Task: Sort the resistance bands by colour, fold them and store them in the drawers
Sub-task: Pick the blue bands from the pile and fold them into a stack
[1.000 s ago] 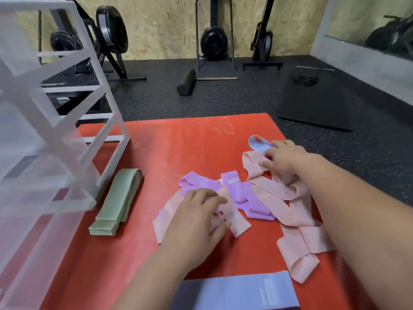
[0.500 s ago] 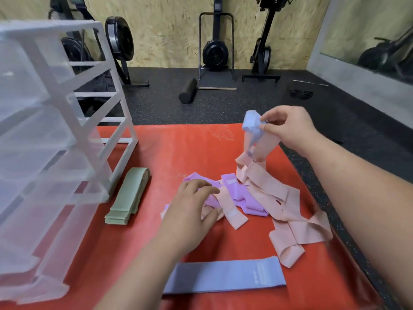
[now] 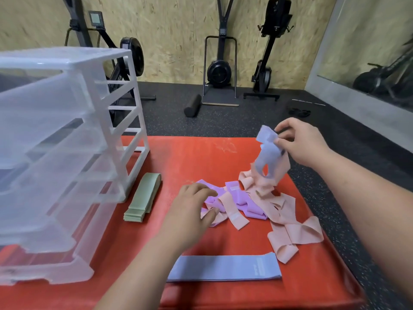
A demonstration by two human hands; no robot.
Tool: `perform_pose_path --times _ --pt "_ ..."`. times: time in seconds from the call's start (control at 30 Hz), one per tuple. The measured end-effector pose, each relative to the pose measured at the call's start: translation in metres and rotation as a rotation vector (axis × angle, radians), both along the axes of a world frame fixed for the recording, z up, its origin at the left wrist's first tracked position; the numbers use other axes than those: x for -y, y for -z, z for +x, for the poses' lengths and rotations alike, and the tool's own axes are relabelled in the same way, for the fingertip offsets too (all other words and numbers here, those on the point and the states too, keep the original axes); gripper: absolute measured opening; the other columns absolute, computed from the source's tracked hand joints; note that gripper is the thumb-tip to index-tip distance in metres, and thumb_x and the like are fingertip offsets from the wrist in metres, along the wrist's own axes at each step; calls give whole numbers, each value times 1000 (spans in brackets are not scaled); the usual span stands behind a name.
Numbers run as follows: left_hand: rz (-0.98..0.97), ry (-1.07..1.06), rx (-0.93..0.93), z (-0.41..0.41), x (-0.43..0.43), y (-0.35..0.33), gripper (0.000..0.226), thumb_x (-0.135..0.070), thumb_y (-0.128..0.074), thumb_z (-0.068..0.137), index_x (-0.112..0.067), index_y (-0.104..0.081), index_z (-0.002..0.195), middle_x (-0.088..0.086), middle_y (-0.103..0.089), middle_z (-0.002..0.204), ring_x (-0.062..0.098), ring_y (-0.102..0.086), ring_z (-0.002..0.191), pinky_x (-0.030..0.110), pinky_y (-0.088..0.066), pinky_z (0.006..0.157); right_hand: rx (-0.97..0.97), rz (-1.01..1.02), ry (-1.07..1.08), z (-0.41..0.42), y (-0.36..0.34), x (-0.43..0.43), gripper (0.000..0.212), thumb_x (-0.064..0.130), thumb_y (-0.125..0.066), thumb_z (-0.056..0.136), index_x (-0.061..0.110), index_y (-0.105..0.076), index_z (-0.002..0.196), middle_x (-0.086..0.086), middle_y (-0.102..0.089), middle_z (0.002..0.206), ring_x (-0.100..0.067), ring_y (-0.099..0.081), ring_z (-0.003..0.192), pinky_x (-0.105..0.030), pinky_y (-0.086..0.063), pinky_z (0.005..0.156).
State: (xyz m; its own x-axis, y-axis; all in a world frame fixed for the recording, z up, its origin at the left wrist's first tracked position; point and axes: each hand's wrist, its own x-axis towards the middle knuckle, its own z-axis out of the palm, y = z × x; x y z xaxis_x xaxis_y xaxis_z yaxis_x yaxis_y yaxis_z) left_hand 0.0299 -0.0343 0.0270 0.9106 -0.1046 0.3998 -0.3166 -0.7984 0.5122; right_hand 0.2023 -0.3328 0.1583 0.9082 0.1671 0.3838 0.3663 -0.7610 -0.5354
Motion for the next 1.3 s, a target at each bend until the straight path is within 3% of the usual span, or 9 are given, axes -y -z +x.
perform_pose_path --times 0.23,0.43,0.6,0.77,0.9,1.0,1.13,1.23,1.3 --pt "0 -2 8 -4 -1 -5 30 -35 -70 97 -30 -67 126 -22 -55 127 11 -48 127 31 -44 104 -40 -82 -55 -11 -23 -3 30 24 -84 85 31 -75 113 14 -78 86 -5 -72 87 -31 -55 82" --pt "-15 -8 27 -6 -1 -8 27 -37 -70 98 -31 -67 124 -22 -56 125 11 -50 123 32 -45 102 -6 64 -66 -31 -13 -9 28 21 -90 78 36 -78 98 11 -76 88 -7 -71 86 -34 -59 80" --pt "-67 -28 15 -8 2 -11 28 -41 -67 100 -36 -66 128 -22 -58 126 7 -52 121 29 -46 99 33 205 -97 -62 -1 -21 34 15 -87 80 36 -75 103 10 -76 94 -10 -72 88 -33 -61 84" --pt "-449 -4 -81 -14 20 -24 41 -41 -72 100 -38 -61 139 -22 -67 125 -1 -66 106 20 -52 90 62 275 -138 -111 32 -45 35 4 -82 82 34 -77 99 20 -75 94 -5 -71 84 -22 -57 78" --pt "-782 52 -215 -15 39 -32 50 -43 -75 98 -40 -55 144 -12 -74 122 12 -77 94 36 -61 89 93 145 -256 -133 70 -64 44 2 -83 77 29 -77 111 19 -73 105 -3 -70 88 -25 -57 78" --pt "-875 -88 -219 -12 38 -25 38 -25 -78 96 -36 -63 129 -4 -76 108 16 -78 82 41 -64 80 6 173 -328 -143 89 -67 54 8 -86 79 33 -73 125 22 -69 117 -5 -70 102 -22 -58 81" --pt "-852 -170 -165 -5 24 -18 36 -9 -76 93 -38 -67 113 -1 -75 90 21 -74 77 36 -62 75 -45 312 -305 -145 99 -65 53 7 -84 84 37 -71 125 23 -68 118 -8 -71 103 -24 -60 77" --pt "-659 -235 -3 -5 12 -20 38 -11 -75 90 -34 -68 120 -8 -72 88 8 -68 79 20 -53 73 43 449 -106 -144 98 -63 43 3 -81 83 39 -75 106 17 -74 102 -8 -72 86 -30 -59 75" --pt "-477 -258 86 -7 3 -22 40 -12 -73 90 -31 -67 125 -13 -68 91 6 -64 82 18 -49 74 107 474 1 -145 97 -61 38 2 -79 82 36 -73 99 20 -74 95 -6 -72 80 -28 -58 73"
